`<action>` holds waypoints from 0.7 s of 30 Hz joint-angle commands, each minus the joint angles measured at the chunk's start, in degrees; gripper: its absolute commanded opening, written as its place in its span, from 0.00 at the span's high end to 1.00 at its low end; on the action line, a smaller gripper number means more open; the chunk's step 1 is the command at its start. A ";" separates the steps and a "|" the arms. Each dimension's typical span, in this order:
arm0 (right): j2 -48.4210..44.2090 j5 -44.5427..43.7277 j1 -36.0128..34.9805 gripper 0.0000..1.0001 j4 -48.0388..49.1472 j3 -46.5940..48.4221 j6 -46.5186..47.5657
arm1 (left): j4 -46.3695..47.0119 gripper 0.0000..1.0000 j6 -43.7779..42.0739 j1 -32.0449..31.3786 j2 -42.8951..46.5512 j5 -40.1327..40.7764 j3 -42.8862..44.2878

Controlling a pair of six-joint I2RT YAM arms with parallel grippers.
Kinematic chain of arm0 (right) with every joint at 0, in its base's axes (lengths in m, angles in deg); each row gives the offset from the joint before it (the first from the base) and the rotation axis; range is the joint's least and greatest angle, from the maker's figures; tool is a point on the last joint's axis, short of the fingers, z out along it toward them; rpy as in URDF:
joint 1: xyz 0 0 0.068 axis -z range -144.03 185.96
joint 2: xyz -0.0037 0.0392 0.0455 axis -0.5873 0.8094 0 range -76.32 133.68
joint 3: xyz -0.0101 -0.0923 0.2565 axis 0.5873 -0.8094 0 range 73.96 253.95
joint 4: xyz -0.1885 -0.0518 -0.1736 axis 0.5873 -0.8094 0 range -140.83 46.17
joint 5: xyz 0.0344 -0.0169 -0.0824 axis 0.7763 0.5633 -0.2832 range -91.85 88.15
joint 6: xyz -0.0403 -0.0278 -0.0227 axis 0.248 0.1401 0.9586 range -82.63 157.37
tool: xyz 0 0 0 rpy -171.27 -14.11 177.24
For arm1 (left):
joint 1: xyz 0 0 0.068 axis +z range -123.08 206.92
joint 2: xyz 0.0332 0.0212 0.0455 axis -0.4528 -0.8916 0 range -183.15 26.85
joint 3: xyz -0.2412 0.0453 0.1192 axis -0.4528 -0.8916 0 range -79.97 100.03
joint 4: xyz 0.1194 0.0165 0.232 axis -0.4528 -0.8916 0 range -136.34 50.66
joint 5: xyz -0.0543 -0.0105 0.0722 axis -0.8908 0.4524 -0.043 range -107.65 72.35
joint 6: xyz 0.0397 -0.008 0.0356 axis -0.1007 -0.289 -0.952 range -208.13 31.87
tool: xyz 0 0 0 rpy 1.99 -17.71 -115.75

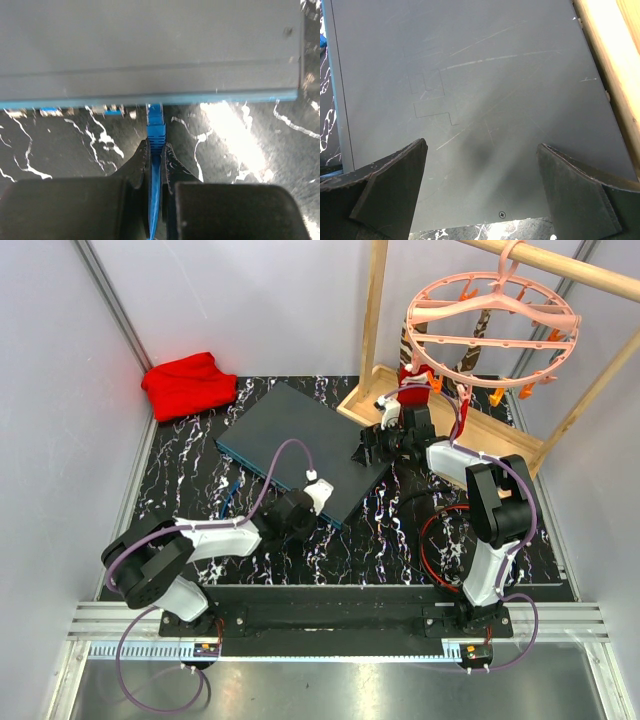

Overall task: Insert the plug into the switch port
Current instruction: Insert the connector into the switch port.

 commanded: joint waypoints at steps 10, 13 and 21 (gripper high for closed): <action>0.36 -6.18 0.91 0.00 -4.68 4.82 3.68 | 7.76 1.00 2.36 1.77 1.41 -1.17 4.92; 0.54 -5.56 0.91 0.00 -4.87 5.17 3.42 | 11.26 1.00 2.62 1.77 0.00 -1.62 3.08; 2.99 -6.09 0.91 0.00 -5.13 8.07 3.68 | 17.33 1.00 2.10 1.77 -0.96 -1.09 1.93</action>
